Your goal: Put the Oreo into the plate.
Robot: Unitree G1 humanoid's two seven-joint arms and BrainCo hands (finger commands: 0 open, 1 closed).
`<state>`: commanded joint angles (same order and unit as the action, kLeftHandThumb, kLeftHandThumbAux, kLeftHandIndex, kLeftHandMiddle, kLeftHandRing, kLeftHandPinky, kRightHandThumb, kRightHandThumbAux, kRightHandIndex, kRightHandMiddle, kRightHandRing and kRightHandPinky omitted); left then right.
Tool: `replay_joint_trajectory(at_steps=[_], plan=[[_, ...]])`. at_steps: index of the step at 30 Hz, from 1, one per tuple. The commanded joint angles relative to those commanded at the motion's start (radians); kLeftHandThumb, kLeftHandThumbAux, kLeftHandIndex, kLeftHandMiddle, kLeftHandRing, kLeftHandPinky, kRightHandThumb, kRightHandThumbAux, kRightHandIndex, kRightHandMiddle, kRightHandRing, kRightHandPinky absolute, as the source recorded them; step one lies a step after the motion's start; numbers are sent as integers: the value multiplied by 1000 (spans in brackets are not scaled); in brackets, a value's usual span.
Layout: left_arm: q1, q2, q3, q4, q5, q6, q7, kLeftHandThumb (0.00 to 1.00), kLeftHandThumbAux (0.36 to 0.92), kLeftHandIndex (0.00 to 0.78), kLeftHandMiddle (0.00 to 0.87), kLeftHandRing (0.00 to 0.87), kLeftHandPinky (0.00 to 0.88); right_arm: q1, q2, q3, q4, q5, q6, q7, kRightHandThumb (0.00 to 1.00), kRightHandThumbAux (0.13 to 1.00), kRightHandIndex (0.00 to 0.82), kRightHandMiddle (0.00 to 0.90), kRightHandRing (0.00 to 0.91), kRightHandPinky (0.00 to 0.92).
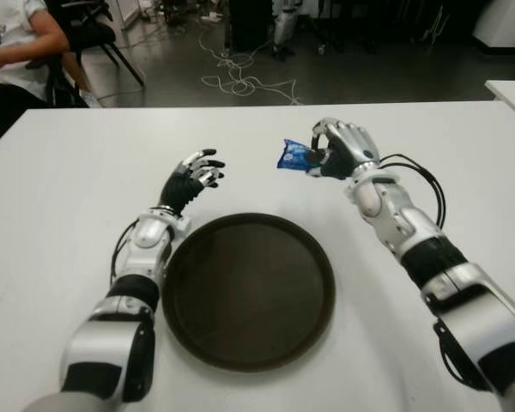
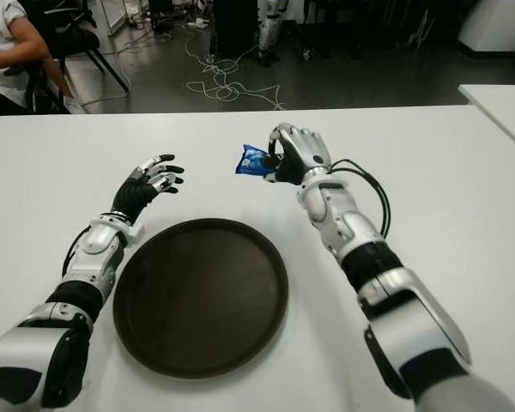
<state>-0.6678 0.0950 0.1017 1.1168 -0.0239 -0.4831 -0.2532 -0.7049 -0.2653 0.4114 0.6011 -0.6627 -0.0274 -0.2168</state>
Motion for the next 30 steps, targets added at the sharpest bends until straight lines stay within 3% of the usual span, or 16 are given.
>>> replay_joint_trajectory(at_steps=[6,15,19,24,30], plan=[[0,2,-3,0,5,3,5,80,643,200,318,315,336,56,-16,-27,-132,5,-1,3,156,870,651,786,795,780],[1,2,-1,-4,0,9,0,86,638,193,315,313,336,99,-31,-50,-241,2,-8,19,123,872,627,781,792,777],[0,5,-5,-8,4,15,1,89,642,184,309,309,334,144,-37,-64,-347,9,-11,40,102,875,608,773,787,768],[0,7,-10,-13,13,18,11,86,648,190,311,310,333,214,-23,-71,-499,9,3,79,109,872,614,773,783,768],[-1,9,-14,-13,20,25,20,85,653,195,310,309,338,261,8,-40,-574,3,-27,108,43,873,636,783,789,778]])
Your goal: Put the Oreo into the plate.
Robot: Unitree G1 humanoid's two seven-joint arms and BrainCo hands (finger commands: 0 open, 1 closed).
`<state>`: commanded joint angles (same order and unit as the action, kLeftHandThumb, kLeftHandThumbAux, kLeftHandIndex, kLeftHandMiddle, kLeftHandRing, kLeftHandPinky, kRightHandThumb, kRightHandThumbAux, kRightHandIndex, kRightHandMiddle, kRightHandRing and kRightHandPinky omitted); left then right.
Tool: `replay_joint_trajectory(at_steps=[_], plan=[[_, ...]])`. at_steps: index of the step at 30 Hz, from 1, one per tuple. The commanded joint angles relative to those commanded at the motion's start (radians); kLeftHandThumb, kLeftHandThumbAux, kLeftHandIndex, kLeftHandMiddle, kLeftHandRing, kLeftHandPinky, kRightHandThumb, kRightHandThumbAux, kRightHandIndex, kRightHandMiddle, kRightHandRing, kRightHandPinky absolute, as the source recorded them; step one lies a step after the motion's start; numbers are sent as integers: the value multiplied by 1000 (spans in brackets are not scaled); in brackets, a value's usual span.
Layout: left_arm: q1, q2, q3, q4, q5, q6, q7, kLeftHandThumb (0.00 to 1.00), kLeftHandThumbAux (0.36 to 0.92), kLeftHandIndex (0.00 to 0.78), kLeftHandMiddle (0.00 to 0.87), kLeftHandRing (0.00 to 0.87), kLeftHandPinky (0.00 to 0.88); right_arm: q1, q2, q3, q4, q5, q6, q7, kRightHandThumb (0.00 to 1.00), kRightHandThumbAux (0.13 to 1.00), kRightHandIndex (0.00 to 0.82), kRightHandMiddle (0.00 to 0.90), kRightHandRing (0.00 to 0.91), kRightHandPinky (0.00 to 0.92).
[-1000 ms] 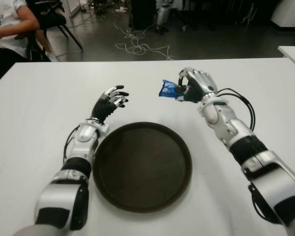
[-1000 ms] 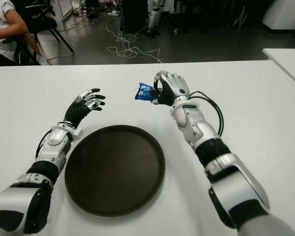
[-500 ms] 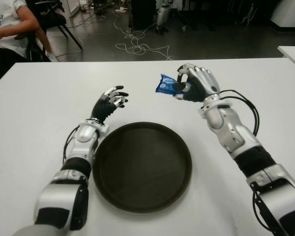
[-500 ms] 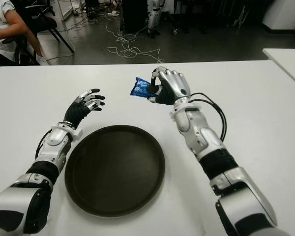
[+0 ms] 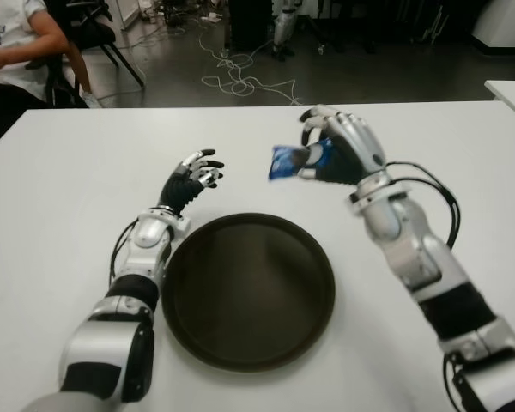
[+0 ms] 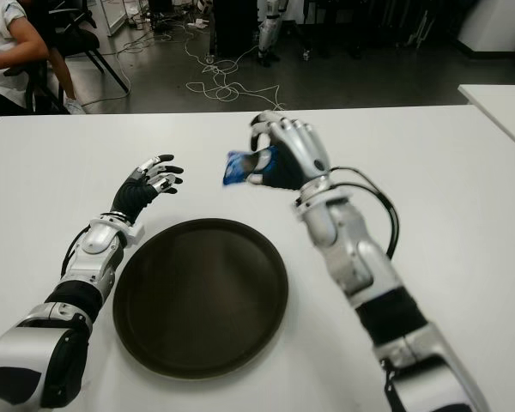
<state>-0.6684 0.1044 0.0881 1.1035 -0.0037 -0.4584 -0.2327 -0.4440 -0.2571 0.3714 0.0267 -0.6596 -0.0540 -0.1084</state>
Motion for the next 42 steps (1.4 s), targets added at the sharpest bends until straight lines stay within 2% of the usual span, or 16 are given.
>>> replay_joint_trajectory(at_steps=[9,16,22,24,33,37,42], plan=[[0,1,-1,0,5,-4,-2,42,665,196,315,309,329,53,-5,31,-3,-8,-132,-8,1,886,709,822,826,812],[-1,-1,0,2,3,-10,1,54,674,196,312,311,330,107,-28,49,-133,-3,-130,124,64,890,709,802,806,784],[-2,-4,4,4,1,-7,9,58,666,203,316,316,335,110,-38,56,-152,6,-158,182,68,893,717,799,800,777],[-3,-5,6,4,-2,-6,8,60,664,203,317,317,336,112,-40,58,-154,20,-171,208,96,891,714,798,798,777],[-2,-10,10,-3,-11,2,3,70,674,213,323,316,327,143,-14,64,-160,43,-194,246,183,889,684,782,790,775],[-3,-11,12,-6,-13,9,3,67,678,216,326,318,330,151,-10,68,-179,25,-164,274,124,901,726,813,824,816],[-3,-11,11,-7,-15,11,1,56,668,214,326,319,327,161,-1,66,-191,9,-149,276,83,915,740,819,831,810]])
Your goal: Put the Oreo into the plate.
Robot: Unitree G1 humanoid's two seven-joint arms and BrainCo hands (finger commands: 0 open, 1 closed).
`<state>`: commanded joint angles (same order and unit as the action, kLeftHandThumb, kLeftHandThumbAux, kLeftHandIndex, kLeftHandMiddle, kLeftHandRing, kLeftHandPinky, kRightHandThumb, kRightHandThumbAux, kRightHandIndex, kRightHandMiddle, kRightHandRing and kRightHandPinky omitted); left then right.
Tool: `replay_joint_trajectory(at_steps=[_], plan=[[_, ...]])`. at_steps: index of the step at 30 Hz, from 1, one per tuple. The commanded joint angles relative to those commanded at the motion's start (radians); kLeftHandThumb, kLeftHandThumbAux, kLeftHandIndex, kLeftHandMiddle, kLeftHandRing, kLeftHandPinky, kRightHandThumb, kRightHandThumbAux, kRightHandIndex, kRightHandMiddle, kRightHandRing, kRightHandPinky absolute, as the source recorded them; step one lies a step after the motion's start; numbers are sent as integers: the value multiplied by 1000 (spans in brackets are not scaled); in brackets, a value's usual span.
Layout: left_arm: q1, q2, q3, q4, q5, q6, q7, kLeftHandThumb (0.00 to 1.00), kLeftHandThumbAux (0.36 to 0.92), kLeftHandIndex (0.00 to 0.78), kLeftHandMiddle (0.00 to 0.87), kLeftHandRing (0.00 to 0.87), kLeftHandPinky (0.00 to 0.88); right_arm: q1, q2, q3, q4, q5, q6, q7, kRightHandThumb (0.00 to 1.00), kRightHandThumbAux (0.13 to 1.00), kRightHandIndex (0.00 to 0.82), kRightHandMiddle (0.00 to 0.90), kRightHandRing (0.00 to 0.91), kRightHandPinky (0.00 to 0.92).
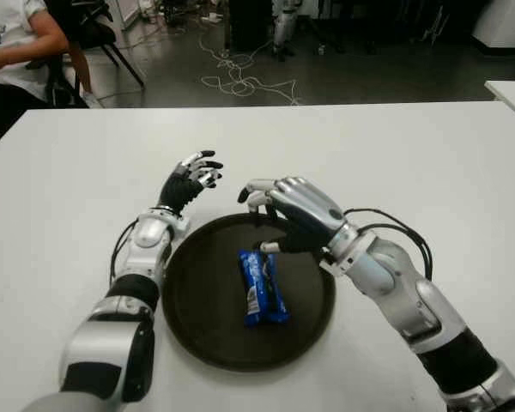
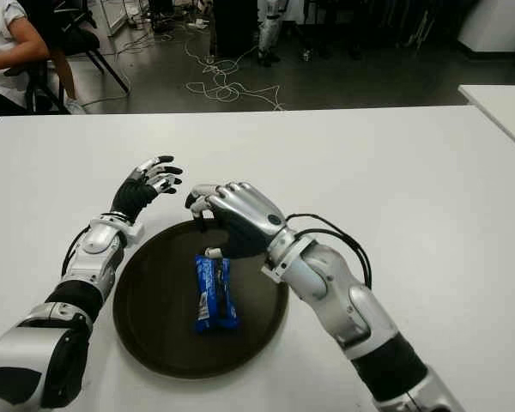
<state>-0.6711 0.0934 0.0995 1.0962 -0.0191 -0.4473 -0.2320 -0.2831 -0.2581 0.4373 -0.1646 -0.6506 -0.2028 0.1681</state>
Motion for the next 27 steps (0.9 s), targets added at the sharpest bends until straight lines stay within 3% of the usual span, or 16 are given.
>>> replay_joint_trajectory(at_steps=[5,16,18,22,27], plan=[[-2,-1,3,1,-8,4,-12,42,657,212,325,322,325,1,8,-4,9,-9,1,-10,75,920,732,806,822,805],[-4,-8,11,3,-24,2,-25,47,661,232,334,329,331,-13,10,-30,51,-23,-37,-74,155,907,680,778,794,781],[-5,-9,13,2,-26,3,-25,54,665,227,330,326,332,-30,1,-45,73,-20,-47,-87,163,904,682,781,796,782],[-6,-7,12,3,-26,3,-23,52,665,221,327,322,331,-105,-55,-116,182,27,-106,-110,132,905,676,776,788,766],[-8,0,4,14,-14,1,-10,65,650,208,319,317,333,-219,-79,-169,461,23,-181,-251,119,912,619,723,733,718]])
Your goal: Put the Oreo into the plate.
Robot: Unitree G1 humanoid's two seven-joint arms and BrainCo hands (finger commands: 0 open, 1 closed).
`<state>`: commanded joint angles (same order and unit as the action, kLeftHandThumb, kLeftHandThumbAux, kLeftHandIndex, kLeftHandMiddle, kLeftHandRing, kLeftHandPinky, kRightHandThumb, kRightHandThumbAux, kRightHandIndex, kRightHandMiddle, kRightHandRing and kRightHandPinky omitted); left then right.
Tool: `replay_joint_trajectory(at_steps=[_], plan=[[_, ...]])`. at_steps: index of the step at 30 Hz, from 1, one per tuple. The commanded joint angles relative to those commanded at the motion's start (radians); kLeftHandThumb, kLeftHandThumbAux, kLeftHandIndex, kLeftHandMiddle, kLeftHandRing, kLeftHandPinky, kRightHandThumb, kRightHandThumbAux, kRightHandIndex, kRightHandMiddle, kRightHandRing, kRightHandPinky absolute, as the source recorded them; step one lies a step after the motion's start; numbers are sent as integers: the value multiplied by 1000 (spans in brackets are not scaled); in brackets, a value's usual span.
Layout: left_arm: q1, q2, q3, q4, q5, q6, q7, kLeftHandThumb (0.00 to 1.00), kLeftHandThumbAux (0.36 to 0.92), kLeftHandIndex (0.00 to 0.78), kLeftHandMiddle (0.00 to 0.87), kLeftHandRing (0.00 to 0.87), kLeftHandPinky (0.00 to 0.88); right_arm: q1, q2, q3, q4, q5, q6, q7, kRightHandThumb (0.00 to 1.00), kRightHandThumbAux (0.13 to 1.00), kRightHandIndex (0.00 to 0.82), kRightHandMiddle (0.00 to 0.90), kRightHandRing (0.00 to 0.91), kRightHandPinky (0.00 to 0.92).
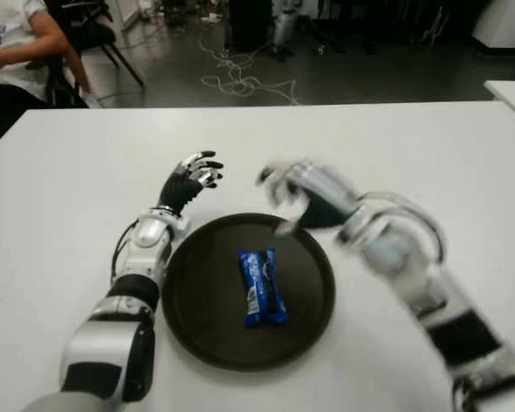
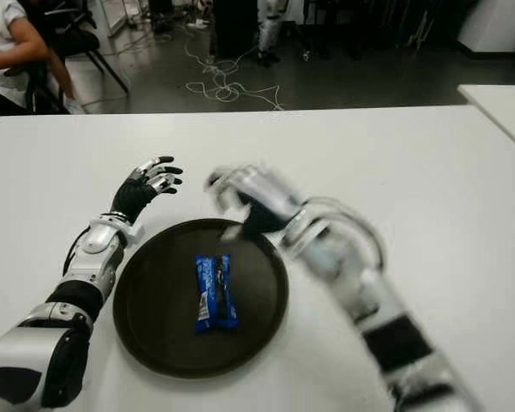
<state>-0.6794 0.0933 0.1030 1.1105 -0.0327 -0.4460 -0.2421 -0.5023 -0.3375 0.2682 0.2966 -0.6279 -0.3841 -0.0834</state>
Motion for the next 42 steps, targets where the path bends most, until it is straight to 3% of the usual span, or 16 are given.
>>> replay_joint_trajectory(at_steps=[5,9,15,17,18,21,26,29,32,42], plan=[[3,6,-9,4,13,-6,13,68,653,201,316,311,324,-33,-8,-47,150,65,-25,-32,48,913,484,549,549,516],[3,10,-9,4,17,-8,15,71,659,198,315,311,325,-110,4,-113,428,193,-59,1,10,864,327,385,373,333],[1,16,-8,8,21,-5,18,71,662,197,313,313,328,-135,42,-218,739,342,-104,38,0,759,160,239,239,234],[1,16,-8,8,21,-3,18,66,662,195,310,311,326,-153,65,-279,863,405,-72,76,0,731,136,222,225,227],[2,16,-8,7,20,-3,15,62,662,194,309,310,325,-170,91,-335,889,469,-14,103,0,719,127,216,220,227],[4,15,-6,2,14,-2,1,46,663,196,309,308,317,-222,143,-447,908,606,125,137,0,737,127,225,239,272],[7,17,3,-1,0,-6,-20,35,654,200,307,304,306,-275,165,-495,912,675,194,123,0,771,130,236,258,284],[10,18,14,-2,-13,-6,-33,58,651,196,306,306,327,-282,195,-499,881,691,194,84,0,772,147,248,264,272],[11,20,16,-3,-14,1,-35,73,655,191,302,306,337,-249,216,-483,850,682,153,55,0,767,151,247,254,247],[16,24,9,-16,-4,11,-22,84,672,196,307,304,334,-227,210,-435,879,635,51,41,0,752,150,229,218,197]])
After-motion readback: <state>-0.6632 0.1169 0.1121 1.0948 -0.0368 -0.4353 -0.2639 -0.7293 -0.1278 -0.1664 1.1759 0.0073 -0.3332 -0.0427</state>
